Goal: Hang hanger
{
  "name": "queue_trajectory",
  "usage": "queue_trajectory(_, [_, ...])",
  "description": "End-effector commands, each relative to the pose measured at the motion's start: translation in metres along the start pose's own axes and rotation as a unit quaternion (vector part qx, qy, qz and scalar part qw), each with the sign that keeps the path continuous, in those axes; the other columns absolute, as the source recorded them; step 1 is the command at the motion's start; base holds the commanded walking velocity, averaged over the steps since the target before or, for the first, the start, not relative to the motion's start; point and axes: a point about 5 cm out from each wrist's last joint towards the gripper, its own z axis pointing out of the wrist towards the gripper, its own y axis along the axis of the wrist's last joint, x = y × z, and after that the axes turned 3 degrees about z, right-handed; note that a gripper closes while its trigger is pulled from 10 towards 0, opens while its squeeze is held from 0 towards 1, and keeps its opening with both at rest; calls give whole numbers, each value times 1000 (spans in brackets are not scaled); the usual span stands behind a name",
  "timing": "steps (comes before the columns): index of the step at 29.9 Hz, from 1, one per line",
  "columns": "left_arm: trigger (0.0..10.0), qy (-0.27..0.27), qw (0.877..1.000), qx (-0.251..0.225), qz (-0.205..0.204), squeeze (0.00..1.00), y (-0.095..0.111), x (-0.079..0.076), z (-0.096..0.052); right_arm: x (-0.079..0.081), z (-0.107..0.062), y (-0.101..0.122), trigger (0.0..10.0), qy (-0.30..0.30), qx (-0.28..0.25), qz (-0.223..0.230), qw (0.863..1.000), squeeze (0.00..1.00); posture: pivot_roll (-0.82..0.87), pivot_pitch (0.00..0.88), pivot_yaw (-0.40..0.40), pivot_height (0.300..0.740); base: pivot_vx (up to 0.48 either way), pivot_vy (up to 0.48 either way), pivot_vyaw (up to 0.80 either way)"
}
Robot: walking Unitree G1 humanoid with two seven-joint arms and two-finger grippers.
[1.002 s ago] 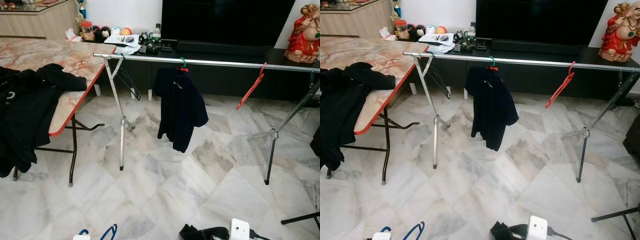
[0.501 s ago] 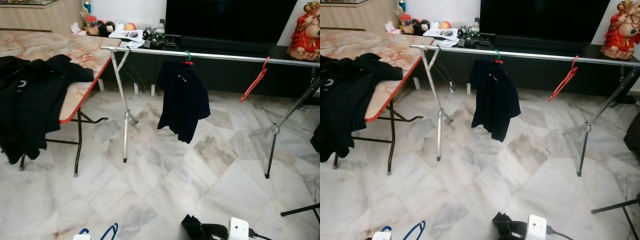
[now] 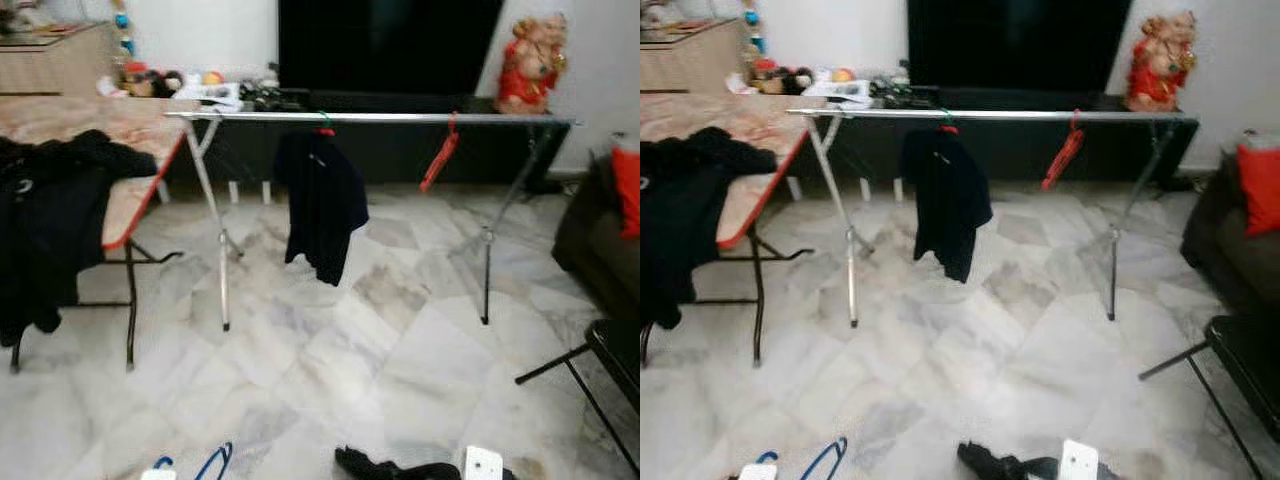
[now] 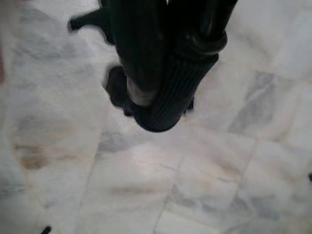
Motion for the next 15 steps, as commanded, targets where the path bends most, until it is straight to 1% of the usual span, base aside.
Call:
queue_trajectory(1, [10000,6,1000,-10,-5,0,0,5,-1,1,1,4,10000,-1,-10,7,1000,0,100,17,14,740,0,0,0])
queue_trajectory(15, [10000,2,1000,-17,-6,0,2,5,-1,4,2,8,10000,1,-16,10,1000,0,105,26,14,740,0,0,0])
